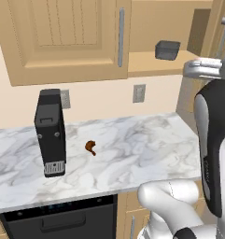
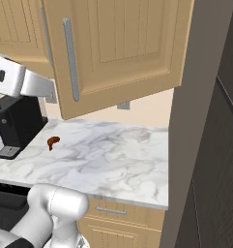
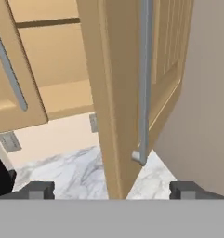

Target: Retrieve the tupperware from the cabinet, then place the raw meat into the tupperware to avoid contamination.

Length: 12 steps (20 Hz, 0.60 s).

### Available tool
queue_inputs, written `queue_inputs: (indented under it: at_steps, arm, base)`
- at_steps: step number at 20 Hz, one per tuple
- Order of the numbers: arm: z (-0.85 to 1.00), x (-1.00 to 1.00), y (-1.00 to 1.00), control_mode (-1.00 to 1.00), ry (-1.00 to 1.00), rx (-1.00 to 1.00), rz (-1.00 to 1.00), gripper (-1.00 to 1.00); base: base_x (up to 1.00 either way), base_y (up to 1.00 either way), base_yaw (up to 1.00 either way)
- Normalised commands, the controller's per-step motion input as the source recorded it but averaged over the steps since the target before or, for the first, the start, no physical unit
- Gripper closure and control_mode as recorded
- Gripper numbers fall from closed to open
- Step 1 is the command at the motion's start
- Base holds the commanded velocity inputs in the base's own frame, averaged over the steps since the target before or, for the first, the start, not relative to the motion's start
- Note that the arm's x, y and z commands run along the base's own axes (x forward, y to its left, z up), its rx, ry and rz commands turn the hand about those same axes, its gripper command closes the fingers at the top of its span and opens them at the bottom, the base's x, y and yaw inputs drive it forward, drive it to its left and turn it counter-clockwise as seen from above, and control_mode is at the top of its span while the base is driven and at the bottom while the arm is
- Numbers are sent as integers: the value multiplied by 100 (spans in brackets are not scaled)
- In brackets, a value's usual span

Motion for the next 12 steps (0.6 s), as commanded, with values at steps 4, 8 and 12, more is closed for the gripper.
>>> queue_inputs:
  at_steps: [4,8,12]
  arm:
    - [3,30,48,-100,12,-33,7,-100]
    - [-4,22,44,-100,15,-45,9,-100]
    - [-14,34,30,-100,25,-44,8,-100]
  base:
    - [0,0,0]
    - [0,0,0]
    - [0,0,0]
